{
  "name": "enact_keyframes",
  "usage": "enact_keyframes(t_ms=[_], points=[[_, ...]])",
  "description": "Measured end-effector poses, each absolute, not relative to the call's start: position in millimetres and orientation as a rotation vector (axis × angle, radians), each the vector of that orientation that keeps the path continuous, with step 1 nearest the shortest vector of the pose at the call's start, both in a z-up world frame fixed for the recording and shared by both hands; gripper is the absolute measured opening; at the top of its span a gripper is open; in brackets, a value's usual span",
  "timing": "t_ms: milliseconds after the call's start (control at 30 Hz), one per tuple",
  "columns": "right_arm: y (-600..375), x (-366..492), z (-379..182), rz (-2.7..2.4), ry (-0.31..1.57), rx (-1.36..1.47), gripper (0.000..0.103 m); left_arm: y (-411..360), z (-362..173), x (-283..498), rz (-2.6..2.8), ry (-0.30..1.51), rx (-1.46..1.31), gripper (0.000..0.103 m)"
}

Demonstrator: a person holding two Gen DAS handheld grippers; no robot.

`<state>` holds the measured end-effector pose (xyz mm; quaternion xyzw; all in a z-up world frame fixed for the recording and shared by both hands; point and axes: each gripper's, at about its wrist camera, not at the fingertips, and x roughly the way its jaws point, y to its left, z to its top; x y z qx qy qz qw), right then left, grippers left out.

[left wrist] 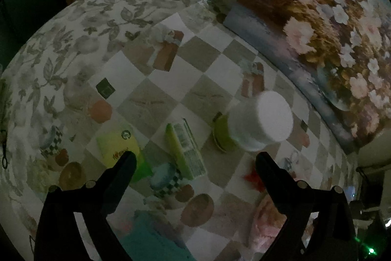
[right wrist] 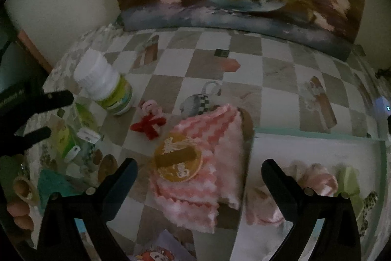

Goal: Organize soft objects
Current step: 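Move both open tools back toward the remaining pile, then grasp the green barcode box with the left tool while the right tool grasps the gold round coaster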

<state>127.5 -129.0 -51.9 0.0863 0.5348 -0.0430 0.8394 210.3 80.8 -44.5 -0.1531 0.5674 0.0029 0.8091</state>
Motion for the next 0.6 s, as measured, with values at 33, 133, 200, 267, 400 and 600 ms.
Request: enact_keyframes(t_ms=[33,133,200,267,400,600], points=[[-126.5,129.5,-54.1,-0.086,1.132,0.173,0.102,80.9,-46.6,211.7,0.009,1.216,-0.326,0.095],[-121.6,133.8,-59.5,-0.071,1.137,0.163,0.101,79.9,-53.4,216.5,0.018,1.237,-0.318,0.081],[-119.9,135.9,-62.5,-0.067,1.142,0.16,0.097,77.6,-58.4,218.9,0.011,1.251,-0.312,0.077],[-119.3,137.3,-65.8,-0.06,1.148,0.165,0.092,73.9,-61.0,219.9,0.008,1.259,-0.296,0.072],[-119.3,137.6,-69.2,-0.048,1.154,0.178,0.085,66.5,-65.1,220.3,-0.007,1.272,-0.274,0.061],[-119.0,138.3,-71.0,-0.032,1.158,0.195,0.077,62.1,-72.6,220.2,-0.002,1.286,-0.252,0.048]])
